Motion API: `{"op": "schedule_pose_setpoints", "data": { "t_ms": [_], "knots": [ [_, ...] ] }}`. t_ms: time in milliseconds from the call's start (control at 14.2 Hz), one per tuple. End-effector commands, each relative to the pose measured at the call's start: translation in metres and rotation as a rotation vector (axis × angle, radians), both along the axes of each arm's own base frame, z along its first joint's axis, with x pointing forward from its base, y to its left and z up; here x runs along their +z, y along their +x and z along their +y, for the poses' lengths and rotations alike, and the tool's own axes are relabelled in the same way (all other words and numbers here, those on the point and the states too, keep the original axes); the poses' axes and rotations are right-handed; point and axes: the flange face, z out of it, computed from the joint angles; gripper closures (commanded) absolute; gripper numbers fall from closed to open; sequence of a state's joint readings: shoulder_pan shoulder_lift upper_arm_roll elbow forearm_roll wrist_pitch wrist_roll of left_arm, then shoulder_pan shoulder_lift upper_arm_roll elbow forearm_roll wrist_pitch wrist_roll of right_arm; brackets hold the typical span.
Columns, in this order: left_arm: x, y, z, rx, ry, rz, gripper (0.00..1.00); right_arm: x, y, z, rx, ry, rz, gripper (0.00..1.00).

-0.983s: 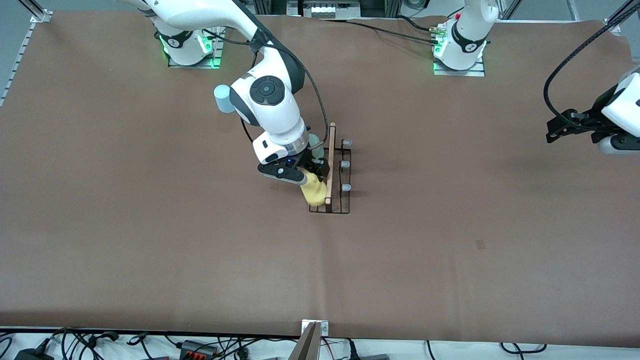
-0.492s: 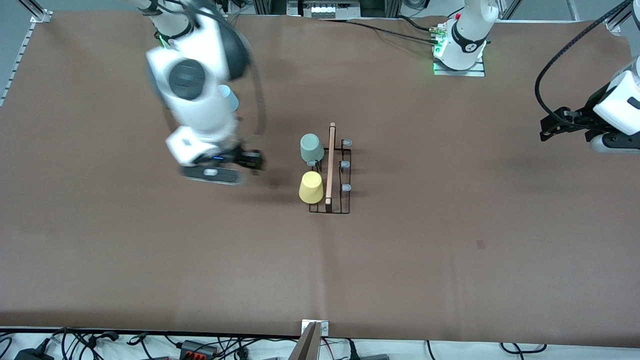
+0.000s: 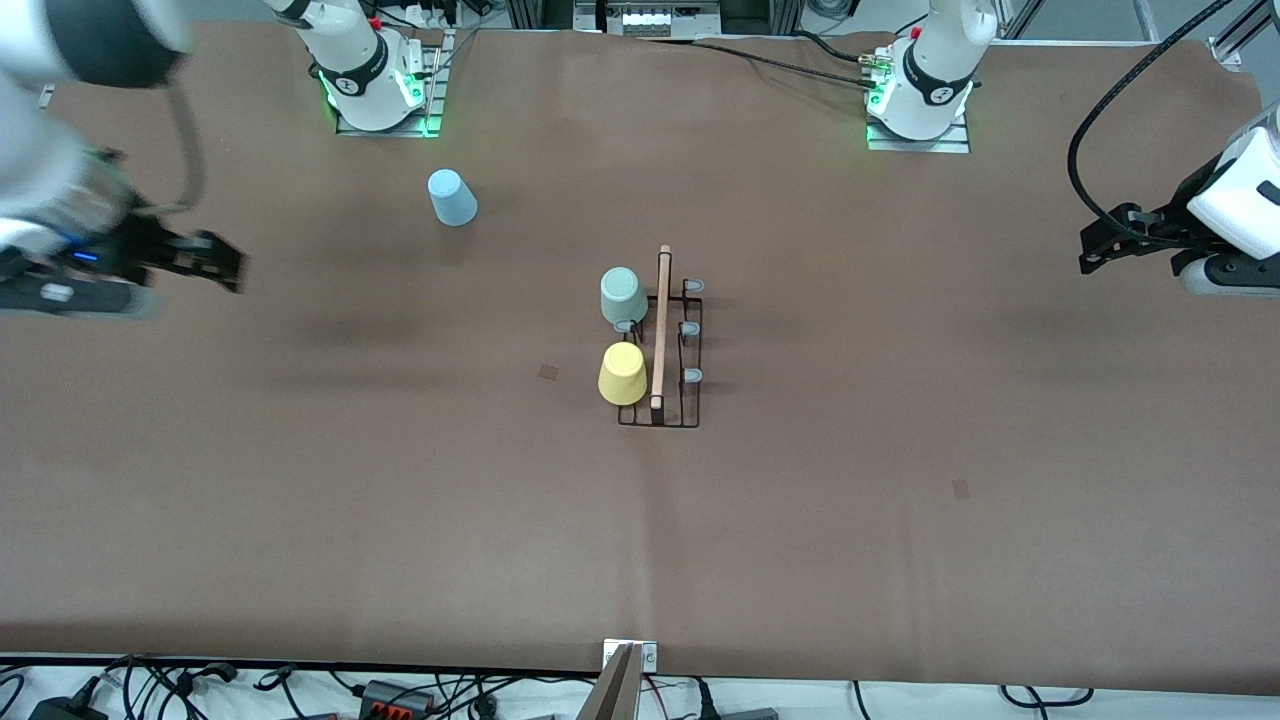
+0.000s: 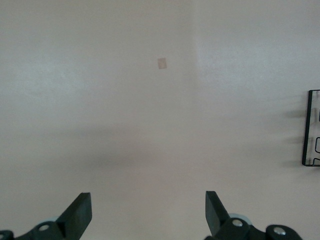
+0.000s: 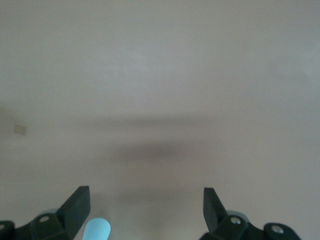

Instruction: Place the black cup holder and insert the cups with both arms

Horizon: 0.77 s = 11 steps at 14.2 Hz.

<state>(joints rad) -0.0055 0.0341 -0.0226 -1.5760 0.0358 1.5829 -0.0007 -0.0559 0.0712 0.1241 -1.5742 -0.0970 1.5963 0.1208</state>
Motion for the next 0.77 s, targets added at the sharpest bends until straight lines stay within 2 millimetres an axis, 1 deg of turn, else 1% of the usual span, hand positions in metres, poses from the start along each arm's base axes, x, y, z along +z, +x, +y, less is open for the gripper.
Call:
{"op": "schedule_pose_setpoints", "data": {
  "t_ms": [0, 70, 211, 281, 351, 421, 492, 562, 702],
  "knots": [
    [0.007, 0.001, -0.005, 0.0, -0.031, 0.006, 0.0, 0.014, -0.007, -0.021, -0.041, 0.058, 0.011, 0.0],
    [0.008, 0.001, -0.006, 0.006, -0.054, 0.005, 0.0, 0.02, -0.004, -0.027, -0.059, 0.076, 0.01, 0.0],
    [0.007, 0.0, -0.005, 0.011, -0.072, 0.011, 0.0, 0.02, 0.008, -0.035, -0.067, 0.074, 0.015, 0.0],
    [0.007, 0.0, -0.003, 0.011, -0.073, 0.013, 0.0, 0.02, 0.009, -0.044, -0.084, 0.073, 0.013, 0.0],
    [0.007, 0.0, -0.003, 0.011, -0.073, 0.013, 0.0, 0.022, 0.01, -0.057, -0.106, 0.077, 0.001, 0.0],
    [0.007, 0.0, -0.004, 0.011, -0.073, 0.013, 0.0, 0.019, 0.009, -0.053, -0.093, 0.083, 0.013, 0.0],
    [0.008, 0.0, -0.004, 0.011, -0.07, 0.011, 0.0, 0.011, 0.008, -0.049, -0.09, 0.111, 0.04, 0.0],
    [0.008, 0.0, -0.004, 0.011, -0.066, 0.011, 0.0, 0.007, 0.006, -0.049, -0.089, 0.118, 0.055, 0.0],
    [0.008, -0.002, -0.006, 0.008, -0.063, 0.019, 0.0, 0.007, 0.006, -0.048, -0.084, 0.108, 0.048, 0.0]
  ]
}}
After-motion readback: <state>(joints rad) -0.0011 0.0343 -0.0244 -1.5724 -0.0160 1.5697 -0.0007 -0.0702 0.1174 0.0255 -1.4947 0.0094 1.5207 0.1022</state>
